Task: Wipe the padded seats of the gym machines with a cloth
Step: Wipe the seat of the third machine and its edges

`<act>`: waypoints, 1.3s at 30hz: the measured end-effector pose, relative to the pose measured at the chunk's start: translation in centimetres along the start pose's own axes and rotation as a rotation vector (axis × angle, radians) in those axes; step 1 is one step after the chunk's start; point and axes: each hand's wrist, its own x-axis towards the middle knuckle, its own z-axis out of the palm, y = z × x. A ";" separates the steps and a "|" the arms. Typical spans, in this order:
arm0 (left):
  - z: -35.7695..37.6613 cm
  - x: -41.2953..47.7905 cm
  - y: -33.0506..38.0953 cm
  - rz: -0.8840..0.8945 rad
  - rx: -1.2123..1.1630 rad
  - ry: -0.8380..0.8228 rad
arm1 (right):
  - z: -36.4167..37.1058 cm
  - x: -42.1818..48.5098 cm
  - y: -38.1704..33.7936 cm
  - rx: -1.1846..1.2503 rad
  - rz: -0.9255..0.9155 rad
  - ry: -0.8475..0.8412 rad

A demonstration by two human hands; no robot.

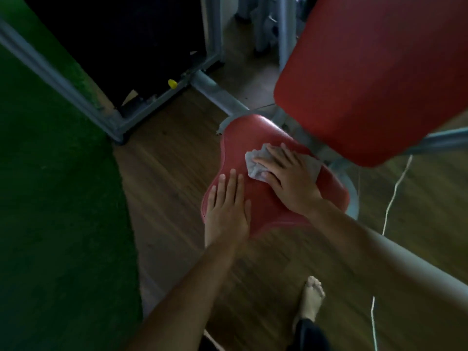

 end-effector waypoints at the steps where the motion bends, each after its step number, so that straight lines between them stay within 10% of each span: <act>1: -0.4 0.1 -0.4 0.016 -0.004 -0.021 | -0.1 -1.3 -0.4 0.018 0.027 -0.015; 8: -4.0 2.6 -2.3 0.358 0.138 -0.152 | 0.2 -8.0 -0.5 0.093 0.160 0.161; 39: 0.0 14.9 -3.2 0.871 -0.113 -0.032 | 4.4 -7.7 -1.2 0.129 0.360 0.548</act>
